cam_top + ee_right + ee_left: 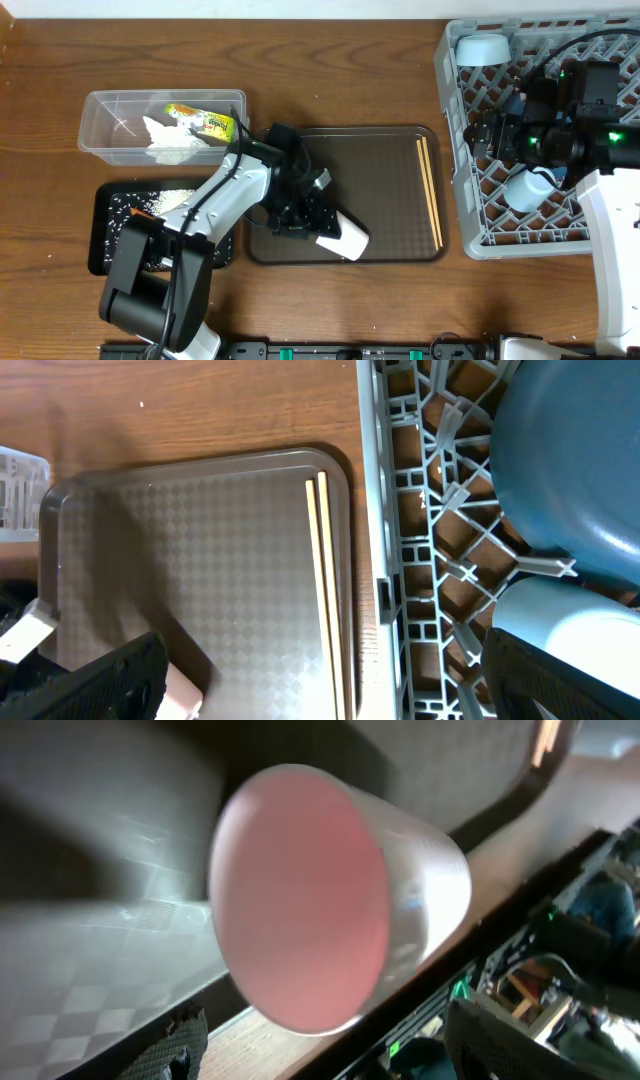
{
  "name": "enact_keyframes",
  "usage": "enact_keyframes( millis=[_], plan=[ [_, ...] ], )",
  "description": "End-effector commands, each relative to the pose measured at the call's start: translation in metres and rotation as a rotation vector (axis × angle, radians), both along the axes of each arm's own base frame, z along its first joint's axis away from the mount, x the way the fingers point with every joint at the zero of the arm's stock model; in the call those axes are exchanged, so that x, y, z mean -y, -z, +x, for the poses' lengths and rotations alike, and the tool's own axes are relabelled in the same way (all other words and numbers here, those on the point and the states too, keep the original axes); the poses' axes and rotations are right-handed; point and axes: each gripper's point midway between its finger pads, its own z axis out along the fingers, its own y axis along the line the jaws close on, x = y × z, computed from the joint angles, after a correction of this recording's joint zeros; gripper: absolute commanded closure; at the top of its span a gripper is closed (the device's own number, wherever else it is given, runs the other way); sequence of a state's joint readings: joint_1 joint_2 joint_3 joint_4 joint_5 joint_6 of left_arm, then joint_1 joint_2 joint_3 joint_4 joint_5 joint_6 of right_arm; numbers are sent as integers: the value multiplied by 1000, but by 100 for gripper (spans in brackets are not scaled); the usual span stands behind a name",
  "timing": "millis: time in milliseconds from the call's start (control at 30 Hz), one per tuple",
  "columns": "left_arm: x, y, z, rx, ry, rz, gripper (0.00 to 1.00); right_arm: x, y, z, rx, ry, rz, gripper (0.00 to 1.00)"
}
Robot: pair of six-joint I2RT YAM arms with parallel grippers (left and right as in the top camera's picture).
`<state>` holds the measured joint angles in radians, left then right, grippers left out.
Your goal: Sort waste into correct bins and load items into the dishwasher rack
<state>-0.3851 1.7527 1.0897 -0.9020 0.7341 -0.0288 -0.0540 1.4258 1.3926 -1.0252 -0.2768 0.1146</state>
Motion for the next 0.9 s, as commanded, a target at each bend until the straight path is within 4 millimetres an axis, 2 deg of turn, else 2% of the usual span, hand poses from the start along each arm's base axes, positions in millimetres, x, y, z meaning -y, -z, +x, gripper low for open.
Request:
enact_keyframes(
  millis=[0, 267, 633, 867],
  plan=[
    [12, -11, -5, 36, 93, -135, 22, -5, -2, -1, 5, -12, 2, 1],
    [13, -12, -6, 74, 143, -172, 23, -5, -2, -1, 5, -12, 2, 1],
    [15, -2, -16, 53, 136, -216, 23, -5, -2, -1, 5, -12, 2, 1],
    [16, -2, -18, 50, 136, -219, 32, -5, -2, -1, 5, -12, 2, 1]
  ],
)
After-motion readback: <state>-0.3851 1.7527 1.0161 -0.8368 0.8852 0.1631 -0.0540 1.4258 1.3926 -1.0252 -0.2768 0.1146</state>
